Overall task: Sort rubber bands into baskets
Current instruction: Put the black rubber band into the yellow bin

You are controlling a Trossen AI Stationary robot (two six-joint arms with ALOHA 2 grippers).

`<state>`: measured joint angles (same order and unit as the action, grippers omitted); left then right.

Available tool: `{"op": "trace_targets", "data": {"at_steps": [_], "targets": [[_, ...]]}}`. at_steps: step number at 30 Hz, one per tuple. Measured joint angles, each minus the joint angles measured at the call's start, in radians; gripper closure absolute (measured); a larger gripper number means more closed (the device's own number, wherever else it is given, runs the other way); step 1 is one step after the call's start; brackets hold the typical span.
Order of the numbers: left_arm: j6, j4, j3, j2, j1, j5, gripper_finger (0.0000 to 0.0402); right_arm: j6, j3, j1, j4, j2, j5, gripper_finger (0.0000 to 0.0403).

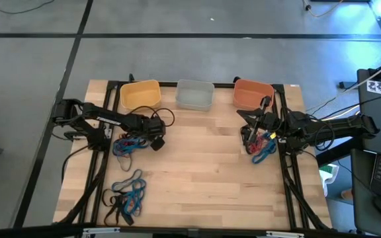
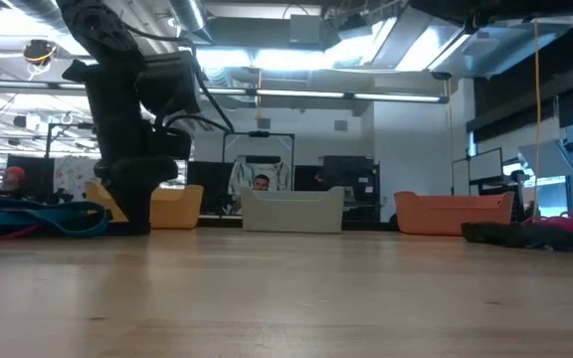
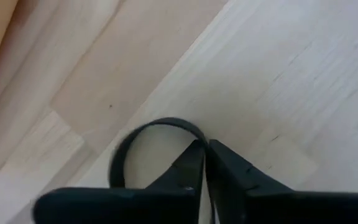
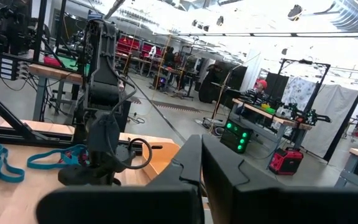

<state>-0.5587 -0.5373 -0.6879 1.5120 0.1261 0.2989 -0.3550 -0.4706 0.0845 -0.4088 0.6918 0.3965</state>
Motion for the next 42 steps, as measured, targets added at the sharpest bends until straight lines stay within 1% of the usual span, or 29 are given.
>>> {"op": "trace_targets", "data": {"at_steps": [3, 6, 8, 10, 14, 20, 25, 32, 37, 42], "targets": [[0.019, -0.001, -0.016, -0.01, -0.013, 0.001, 0.0397, 0.0, 0.0, 0.0, 0.0, 0.0, 0.0, 0.0388], [0.041, 0.0, -0.041, -0.038, -0.025, 0.004, 0.0393, 0.0, 0.0, 0.0, 0.0, 0.0, 0.0, 0.0388], [0.047, -0.004, -0.06, -0.066, -0.036, 0.028, 0.039, 0.0, 0.0, 0.0, 0.0, 0.0, 0.0, 0.0388], [0.064, 0.001, -0.077, -0.103, -0.047, 0.058, 0.0391, 0.0, 0.0, 0.0, 0.0, 0.0, 0.0, 0.0388], [0.095, 0.001, -0.102, -0.182, -0.062, 0.085, 0.0398, 0.0, 0.0, 0.0, 0.0, 0.0, 0.0, 0.0388], [0.122, 0.01, -0.112, -0.305, -0.063, 0.145, 0.039, 0.001, 0.0, 0.0, 0.0, 0.0, 0.0, 0.0388], [0.151, 0.011, -0.112, -0.404, -0.06, 0.221, 0.0392, 0.001, 0.0, 0.0, 0.0, 0.0, 0.0, 0.0388], [0.203, 0.031, -0.112, -0.511, -0.06, 0.376, 0.0396, 0.001, 0.0, 0.0, 0.0, 0.0, 0.0, 0.0388], [0.22, 0.031, -0.112, -0.545, -0.043, 0.526, 0.0384, 0.001, 0.0, 0.0, 0.0, 0.0, 0.0, 0.0388], [0.269, 0.03, -0.112, -0.538, 0.032, 0.561, 0.0381, 0.001, 0.0, 0.0, 0.0, 0.0, 0.0, 0.0388]]}}
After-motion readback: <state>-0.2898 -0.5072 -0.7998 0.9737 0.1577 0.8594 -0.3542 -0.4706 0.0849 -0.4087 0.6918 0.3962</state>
